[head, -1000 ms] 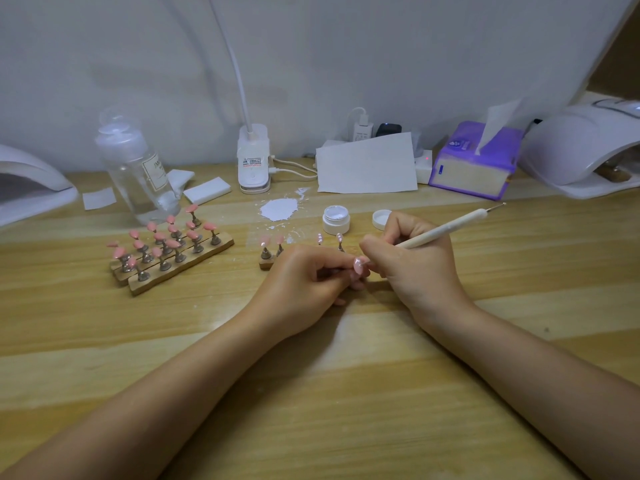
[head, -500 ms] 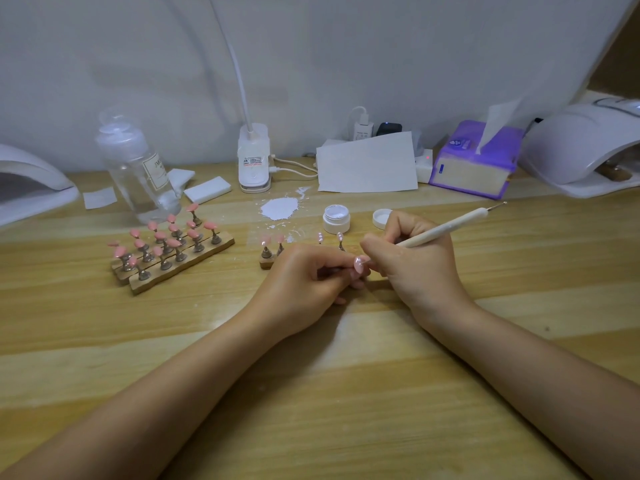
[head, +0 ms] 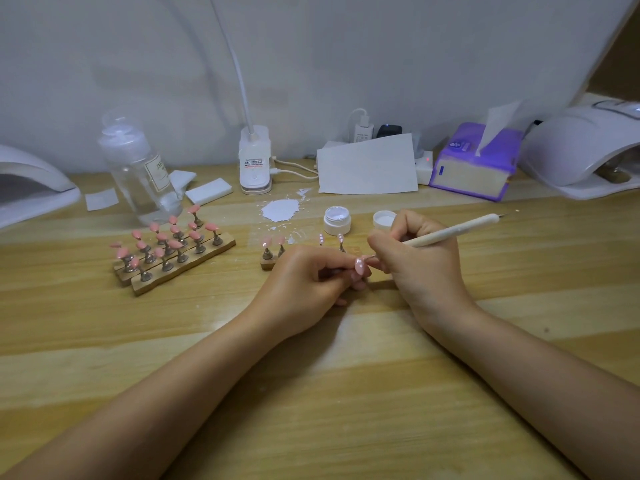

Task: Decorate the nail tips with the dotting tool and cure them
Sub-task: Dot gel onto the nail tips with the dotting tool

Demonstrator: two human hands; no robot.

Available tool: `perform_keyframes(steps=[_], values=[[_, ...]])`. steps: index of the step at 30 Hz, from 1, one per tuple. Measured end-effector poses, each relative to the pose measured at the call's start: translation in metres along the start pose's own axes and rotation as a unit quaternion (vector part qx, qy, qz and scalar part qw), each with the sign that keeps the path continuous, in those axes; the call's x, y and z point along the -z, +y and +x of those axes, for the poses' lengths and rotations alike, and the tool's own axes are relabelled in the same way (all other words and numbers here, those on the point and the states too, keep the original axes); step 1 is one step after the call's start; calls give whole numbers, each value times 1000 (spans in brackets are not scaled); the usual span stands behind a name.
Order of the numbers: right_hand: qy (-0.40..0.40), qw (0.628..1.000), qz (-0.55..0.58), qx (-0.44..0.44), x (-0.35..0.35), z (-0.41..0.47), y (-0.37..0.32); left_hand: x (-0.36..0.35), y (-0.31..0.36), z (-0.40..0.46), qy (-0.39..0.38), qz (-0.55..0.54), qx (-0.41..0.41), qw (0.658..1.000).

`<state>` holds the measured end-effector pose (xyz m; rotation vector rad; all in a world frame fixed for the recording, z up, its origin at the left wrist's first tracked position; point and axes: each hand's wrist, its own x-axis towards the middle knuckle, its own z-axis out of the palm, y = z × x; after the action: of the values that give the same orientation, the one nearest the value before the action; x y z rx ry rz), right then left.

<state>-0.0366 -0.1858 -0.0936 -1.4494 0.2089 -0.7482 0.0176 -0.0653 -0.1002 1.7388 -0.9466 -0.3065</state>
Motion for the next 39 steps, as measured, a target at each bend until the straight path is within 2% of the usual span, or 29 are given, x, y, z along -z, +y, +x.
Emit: perform_keyframes(steps=[3,6,17,25,29,39], values=[[49,998,32,-1,2,5,0,0,-2,0,2,1,10,1000],[73,997,16,0,5,14,-3,0,-3,0,3,-2,13,1000],[-26,980,-194,44,-15,74,-7,0,-3,0,4,-15,26,1000],[-28,947,-315,50,-22,91,11,0,-3,0,0,-11,21,1000],[-53,926,-370,47,-23,94,15,1,-3,0,4,-11,20,1000],[-75,919,-382,57,-25,94,17,0,-2,0,7,-13,24,1000]])
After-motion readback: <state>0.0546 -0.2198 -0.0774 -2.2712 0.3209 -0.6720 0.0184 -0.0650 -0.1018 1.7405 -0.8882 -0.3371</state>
